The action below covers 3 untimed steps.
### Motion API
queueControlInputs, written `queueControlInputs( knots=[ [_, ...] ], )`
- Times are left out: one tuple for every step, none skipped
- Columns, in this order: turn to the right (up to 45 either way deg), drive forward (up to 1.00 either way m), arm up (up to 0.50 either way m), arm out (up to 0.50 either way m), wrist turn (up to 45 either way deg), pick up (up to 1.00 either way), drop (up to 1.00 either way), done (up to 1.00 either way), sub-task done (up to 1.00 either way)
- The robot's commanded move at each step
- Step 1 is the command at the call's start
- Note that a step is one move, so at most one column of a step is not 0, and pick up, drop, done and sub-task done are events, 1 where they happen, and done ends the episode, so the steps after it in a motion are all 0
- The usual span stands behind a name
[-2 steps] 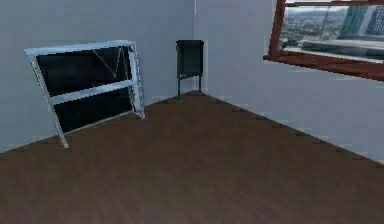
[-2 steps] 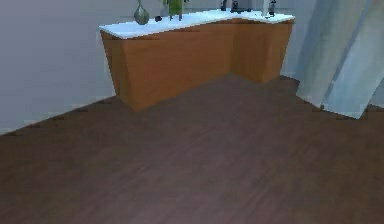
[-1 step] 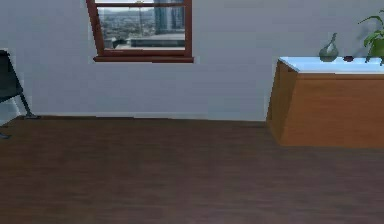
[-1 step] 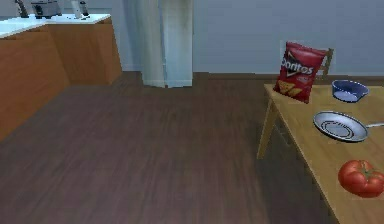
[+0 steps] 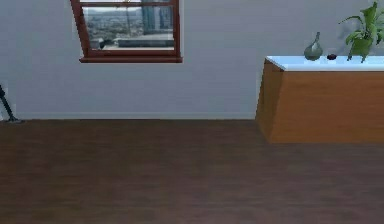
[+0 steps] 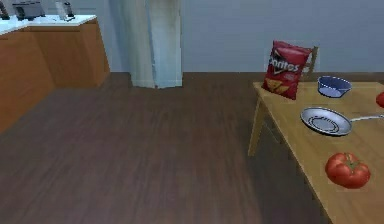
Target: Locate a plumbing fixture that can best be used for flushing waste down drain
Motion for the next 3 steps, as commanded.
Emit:
queueControlInputs(
  knots=[
    [0.0,0.1,0.0,0.0,0.0,0.0,0.0,0.0,0.0],
    [-45.0,0.0,0.0,0.0,0.0,0.0,0.0,0.0,0.0],
    [-39.0,0.0,0.0,0.0,0.0,0.0,0.0,0.0,0.0]
  ],
)
